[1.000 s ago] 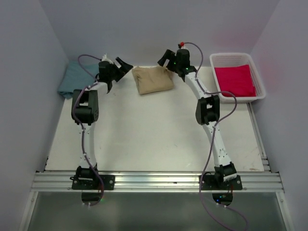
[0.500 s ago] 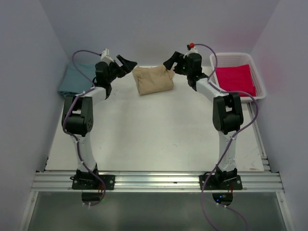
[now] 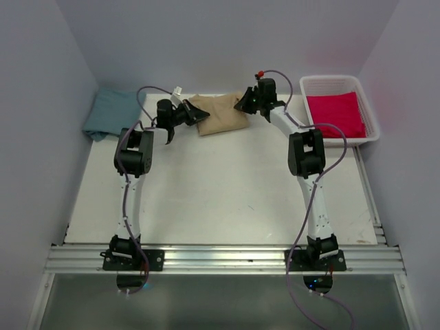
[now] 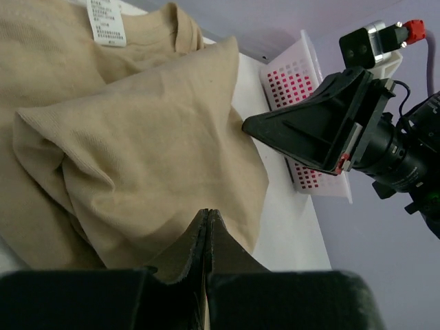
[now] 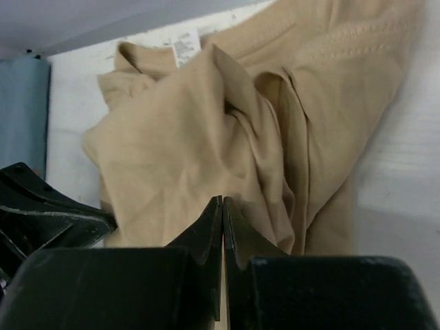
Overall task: Fold and stack the t-shirts
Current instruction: Fold the long partially folded tshirt into a neat square
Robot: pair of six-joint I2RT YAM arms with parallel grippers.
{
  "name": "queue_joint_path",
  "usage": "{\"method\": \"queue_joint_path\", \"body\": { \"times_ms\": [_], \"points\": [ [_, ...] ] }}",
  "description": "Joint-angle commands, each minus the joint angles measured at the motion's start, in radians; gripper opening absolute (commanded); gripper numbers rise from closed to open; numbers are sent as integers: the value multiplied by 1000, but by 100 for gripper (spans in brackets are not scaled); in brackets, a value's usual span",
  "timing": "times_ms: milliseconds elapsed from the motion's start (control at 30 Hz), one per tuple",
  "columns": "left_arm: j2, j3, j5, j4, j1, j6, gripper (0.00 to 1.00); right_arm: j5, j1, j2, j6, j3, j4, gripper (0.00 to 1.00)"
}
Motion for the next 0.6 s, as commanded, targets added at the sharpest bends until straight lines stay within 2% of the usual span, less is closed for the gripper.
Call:
{"method": "queue_joint_path", "body": {
  "times_ms": [0,200,333,433,467,567],
  "points": [
    [46,120,40,15,-16,-61,0,-44,7,63,29,113,-122,0],
    [74,111,-27,-90,-45,-25,0,31,40,121,-3,130,-237,0],
    [37,7,-53,-144,-48,5,0,73,56,94,-40,34,-294,0],
    [-60,-151,-98,-199,-48,53,0,131,82,-29,-78,-184,-244,0],
    [-118,-252,-106,-195,-50,56,0,152,94,-108,-81,-315,-218,0],
    [-240,-425,-123,-149,-54,41,0,162,117,-214,-78,-547,-141,0]
  ]
}}
